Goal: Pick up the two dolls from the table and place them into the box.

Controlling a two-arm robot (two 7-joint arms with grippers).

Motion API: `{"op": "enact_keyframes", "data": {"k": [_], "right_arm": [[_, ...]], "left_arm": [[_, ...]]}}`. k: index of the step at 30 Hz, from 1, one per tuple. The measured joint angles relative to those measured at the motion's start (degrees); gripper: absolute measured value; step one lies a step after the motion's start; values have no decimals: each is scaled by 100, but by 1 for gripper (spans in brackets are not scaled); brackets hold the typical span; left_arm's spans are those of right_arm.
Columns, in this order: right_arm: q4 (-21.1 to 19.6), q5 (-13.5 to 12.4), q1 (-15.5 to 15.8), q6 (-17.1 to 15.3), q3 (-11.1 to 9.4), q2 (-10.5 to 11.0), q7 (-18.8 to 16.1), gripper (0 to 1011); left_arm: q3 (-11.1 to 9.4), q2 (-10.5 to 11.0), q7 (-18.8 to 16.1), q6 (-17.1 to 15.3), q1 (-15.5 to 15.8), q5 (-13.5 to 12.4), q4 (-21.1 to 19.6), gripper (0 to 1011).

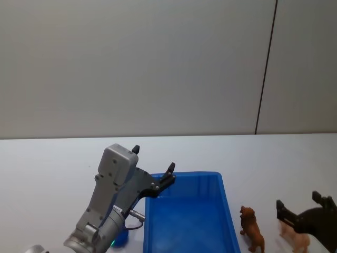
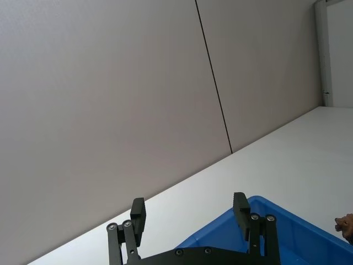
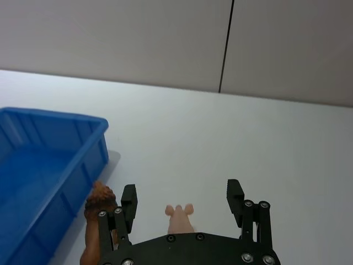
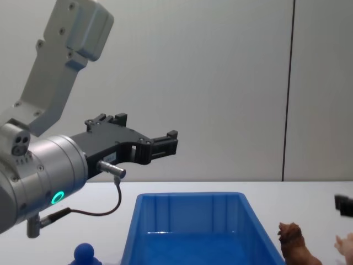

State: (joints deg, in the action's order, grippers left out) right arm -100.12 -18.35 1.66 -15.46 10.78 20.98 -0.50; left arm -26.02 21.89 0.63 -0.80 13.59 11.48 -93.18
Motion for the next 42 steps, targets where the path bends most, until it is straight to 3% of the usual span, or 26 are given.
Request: {"op": "enact_keyframes", "data": {"k": [17, 25, 28, 36, 42], "right_arm": [[371, -101, 12, -557, -20, 12, -210, 970], [451, -131, 42, -693, -25, 21, -289, 783], [469, -142, 55, -727, -29, 23, -306, 650], [483, -160, 80, -755, -43, 24, -318, 415], [435, -145, 93, -681, -50, 22, -317, 379]], "left_arm": [[0, 0, 0, 0, 0, 0, 0, 1001], [0, 0, 0, 0, 0, 0, 0, 1001], [0, 0, 0, 0, 0, 0, 0, 1001], [0, 0, 0, 0, 0, 0, 0, 1001], [0, 0, 0, 0, 0, 0, 0, 1001]]}}
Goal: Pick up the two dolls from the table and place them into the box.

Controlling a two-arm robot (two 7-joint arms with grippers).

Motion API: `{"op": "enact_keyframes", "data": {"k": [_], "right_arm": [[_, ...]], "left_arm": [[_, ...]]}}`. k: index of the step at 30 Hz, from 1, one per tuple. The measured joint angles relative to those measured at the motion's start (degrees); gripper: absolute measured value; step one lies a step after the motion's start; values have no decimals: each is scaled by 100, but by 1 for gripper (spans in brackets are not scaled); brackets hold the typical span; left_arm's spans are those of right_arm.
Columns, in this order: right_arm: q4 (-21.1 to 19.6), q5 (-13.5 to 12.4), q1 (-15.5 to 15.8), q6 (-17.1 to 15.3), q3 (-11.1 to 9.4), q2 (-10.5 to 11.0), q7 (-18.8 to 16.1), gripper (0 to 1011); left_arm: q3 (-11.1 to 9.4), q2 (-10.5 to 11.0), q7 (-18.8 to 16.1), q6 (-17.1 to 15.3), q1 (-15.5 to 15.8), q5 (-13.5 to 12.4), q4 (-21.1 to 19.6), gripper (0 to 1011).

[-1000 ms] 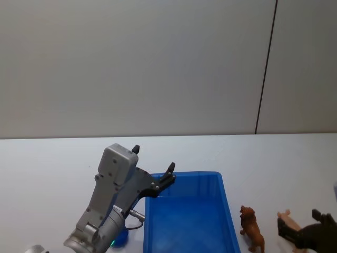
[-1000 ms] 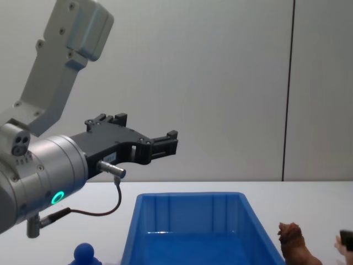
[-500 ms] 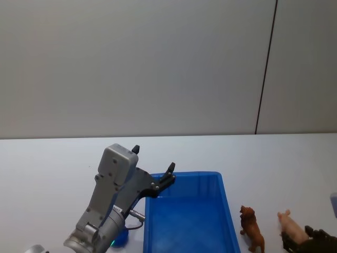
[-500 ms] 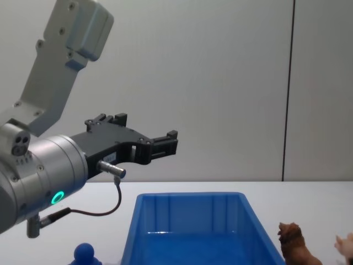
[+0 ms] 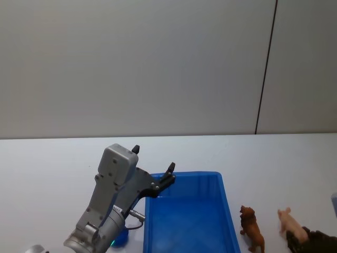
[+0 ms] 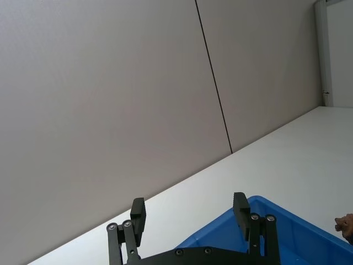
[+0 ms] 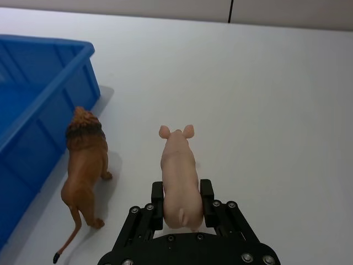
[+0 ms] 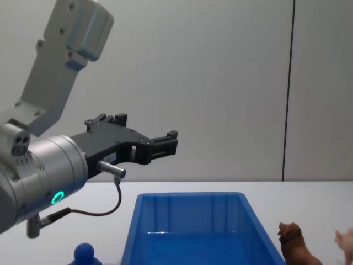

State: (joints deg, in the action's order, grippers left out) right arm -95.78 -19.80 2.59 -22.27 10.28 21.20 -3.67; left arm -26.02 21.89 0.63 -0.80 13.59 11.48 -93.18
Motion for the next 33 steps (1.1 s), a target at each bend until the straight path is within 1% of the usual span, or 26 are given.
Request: {"op": "enact_keyframes", "data": {"k": [5, 11, 14, 18, 19, 20, 24, 25, 33], "right_arm": [[-85, 58, -5, 135, -3, -5, -5, 379], [-213, 147, -81, 329, 7, -35, -142, 379], [-250, 190, -146, 418, 30, -66, -268, 379], [-265, 245, -289, 514, 84, -142, -508, 379], [-265, 245, -289, 514, 84, -142, -508, 379], [-258, 269, -365, 552, 117, -188, -647, 378], [-206, 297, -484, 586, 169, -266, -834, 379], [-166, 315, -554, 601, 201, -314, -943, 379], [98, 412, -897, 635, 369, -558, -1477, 379]], "left_arm": [[0, 0, 0, 0, 0, 0, 0, 1001], [0, 0, 0, 0, 0, 0, 0, 1001], [0, 0, 0, 0, 0, 0, 0, 1001], [0, 0, 0, 0, 0, 0, 0, 1001], [0, 0, 0, 0, 0, 0, 0, 1001], [0, 0, 0, 0, 0, 0, 0, 1001], [0, 0, 0, 0, 0, 0, 0, 1001], [0, 0, 0, 0, 0, 0, 0, 1001], [0, 0, 0, 0, 0, 0, 0, 1001]]}}
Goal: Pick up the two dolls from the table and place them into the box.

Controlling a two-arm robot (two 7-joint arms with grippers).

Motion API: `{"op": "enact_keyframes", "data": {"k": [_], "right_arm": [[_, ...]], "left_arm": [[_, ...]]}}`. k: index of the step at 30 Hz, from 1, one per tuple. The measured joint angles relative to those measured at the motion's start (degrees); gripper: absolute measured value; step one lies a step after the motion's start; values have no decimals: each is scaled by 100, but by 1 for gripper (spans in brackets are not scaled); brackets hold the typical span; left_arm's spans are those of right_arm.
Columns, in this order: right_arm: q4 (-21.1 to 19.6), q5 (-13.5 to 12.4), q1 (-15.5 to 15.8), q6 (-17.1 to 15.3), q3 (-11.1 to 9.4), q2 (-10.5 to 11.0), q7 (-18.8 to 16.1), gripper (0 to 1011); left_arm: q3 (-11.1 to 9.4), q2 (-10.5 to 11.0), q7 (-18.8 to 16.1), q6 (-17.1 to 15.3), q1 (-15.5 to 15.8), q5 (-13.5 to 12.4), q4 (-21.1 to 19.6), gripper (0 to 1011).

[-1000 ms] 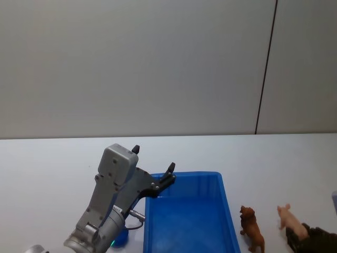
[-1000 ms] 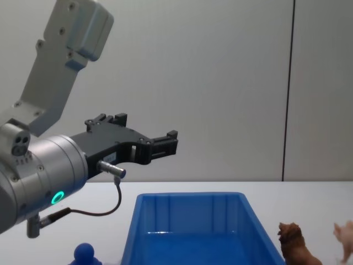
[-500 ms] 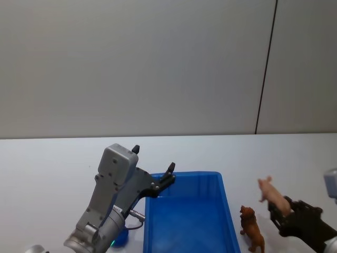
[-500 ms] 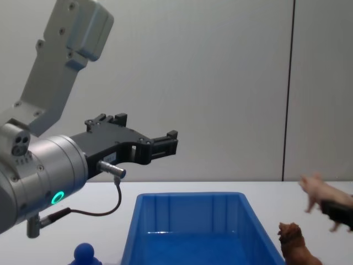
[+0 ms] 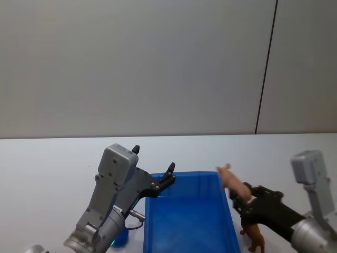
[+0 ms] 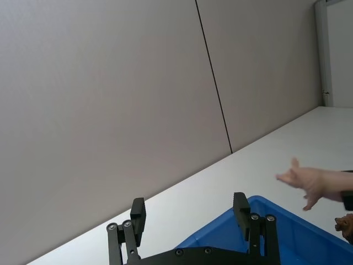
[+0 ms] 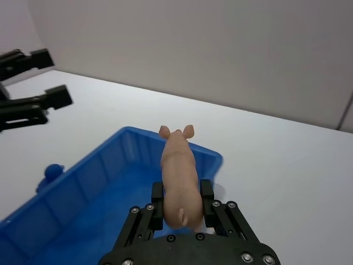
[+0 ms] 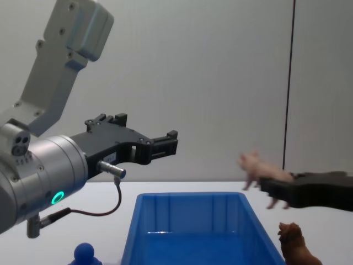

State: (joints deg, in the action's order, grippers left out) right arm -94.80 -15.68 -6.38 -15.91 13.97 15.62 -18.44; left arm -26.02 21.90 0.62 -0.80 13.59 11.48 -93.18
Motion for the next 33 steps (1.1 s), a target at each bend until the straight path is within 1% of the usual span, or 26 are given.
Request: {"op": "enact_keyframes", "data": {"k": [3, 4, 5, 8, 9, 11, 13, 14, 15, 16, 18, 20, 21, 23, 24, 26, 30, 33], "right_arm": [[146, 45, -150, 6, 77, -115, -197, 379], [180, 55, -182, 8, 93, -139, -241, 395], [257, 76, -252, 12, 129, -193, -312, 430], [367, 108, -351, 16, 180, -266, -434, 535], [390, 115, -372, 16, 190, -282, -455, 535], [446, 128, -418, 16, 211, -315, -490, 596], [500, 144, -465, 15, 229, -347, -526, 712], [519, 148, -481, 15, 237, -357, -532, 712], [545, 154, -500, 12, 244, -370, -537, 760], [555, 156, -507, 8, 247, -374, -537, 779], [577, 158, -523, -1, 252, -383, -527, 846], [581, 158, -525, -6, 252, -383, -496, 887], [580, 158, -523, -10, 251, -381, -454, 936], [571, 156, -509, -14, 243, -368, -394, 964], [542, 149, -486, -19, 235, -350, -332, 996], [507, 138, -459, -24, 221, -331, -268, 1001], [355, 87, -334, -45, 168, -250, 3, 1001], [259, 61, -256, -57, 134, -197, 143, 1001]], "left_arm": [[0, 0, 0, 0, 0, 0, 0, 1001], [0, 0, 0, 0, 0, 0, 0, 1001], [0, 0, 0, 0, 0, 0, 0, 1001], [0, 0, 0, 0, 0, 0, 0, 1001], [0, 0, 0, 0, 0, 0, 0, 1001], [0, 0, 0, 0, 0, 0, 0, 1001], [0, 0, 0, 0, 0, 0, 0, 1001], [0, 0, 0, 0, 0, 0, 0, 1001], [0, 0, 0, 0, 0, 0, 0, 1001], [0, 0, 0, 0, 0, 0, 0, 1001], [0, 0, 0, 0, 0, 0, 0, 1001], [0, 0, 0, 0, 0, 0, 0, 1001], [0, 0, 0, 0, 0, 0, 0, 1001], [0, 0, 0, 0, 0, 0, 0, 1001], [0, 0, 0, 0, 0, 0, 0, 1001], [0, 0, 0, 0, 0, 0, 0, 1001], [0, 0, 0, 0, 0, 0, 0, 1001], [0, 0, 0, 0, 0, 0, 0, 1001]]}}
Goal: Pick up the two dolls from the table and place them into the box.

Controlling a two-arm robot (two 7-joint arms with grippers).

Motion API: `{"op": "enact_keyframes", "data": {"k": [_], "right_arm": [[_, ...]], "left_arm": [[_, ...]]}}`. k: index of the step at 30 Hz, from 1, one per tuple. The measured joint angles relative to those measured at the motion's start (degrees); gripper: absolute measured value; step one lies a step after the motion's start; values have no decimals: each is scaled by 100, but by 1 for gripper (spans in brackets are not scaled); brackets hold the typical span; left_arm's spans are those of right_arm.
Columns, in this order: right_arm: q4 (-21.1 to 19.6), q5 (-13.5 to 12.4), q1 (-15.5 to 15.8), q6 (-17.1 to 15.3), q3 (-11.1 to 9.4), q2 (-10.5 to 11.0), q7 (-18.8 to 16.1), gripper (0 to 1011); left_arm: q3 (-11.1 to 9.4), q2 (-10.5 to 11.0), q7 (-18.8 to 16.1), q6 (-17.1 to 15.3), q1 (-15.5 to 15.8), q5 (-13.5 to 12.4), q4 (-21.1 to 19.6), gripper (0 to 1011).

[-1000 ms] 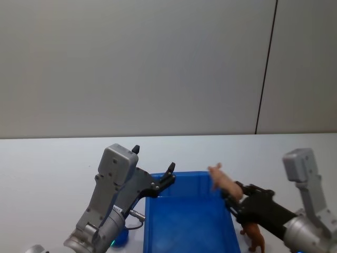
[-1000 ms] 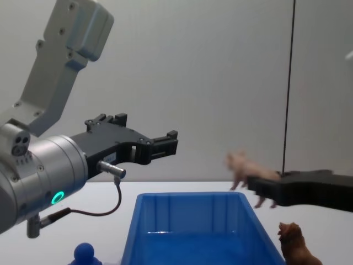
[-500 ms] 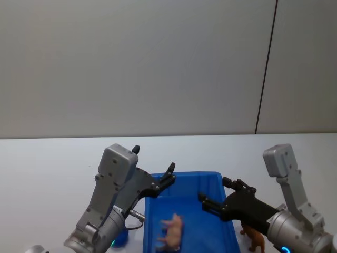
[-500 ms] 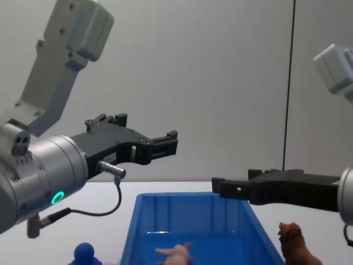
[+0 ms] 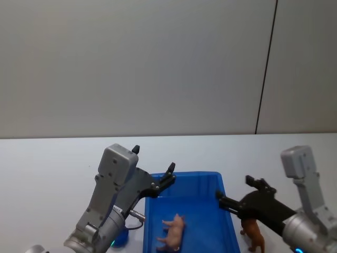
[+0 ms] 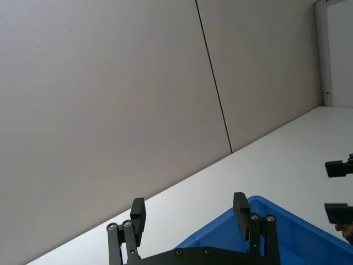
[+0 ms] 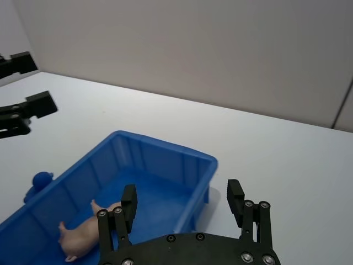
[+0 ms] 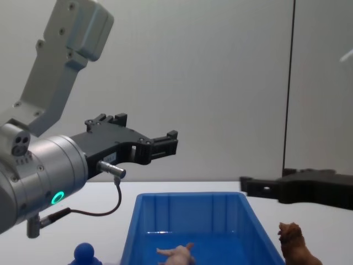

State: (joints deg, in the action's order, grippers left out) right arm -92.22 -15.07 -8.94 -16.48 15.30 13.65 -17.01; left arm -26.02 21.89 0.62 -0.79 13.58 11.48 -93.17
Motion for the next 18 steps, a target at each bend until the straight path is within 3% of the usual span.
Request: {"op": "enact_keyframes", "data": {"k": [10, 18], "right_arm": [[-447, -162, 407, -136, -160, 254, 644, 1001], [-588, -310, 629, -313, -226, 378, 832, 1001]], "left_arm": [[0, 0, 0, 0, 0, 0, 0, 1001], [0, 0, 0, 0, 0, 0, 0, 1001]]}}
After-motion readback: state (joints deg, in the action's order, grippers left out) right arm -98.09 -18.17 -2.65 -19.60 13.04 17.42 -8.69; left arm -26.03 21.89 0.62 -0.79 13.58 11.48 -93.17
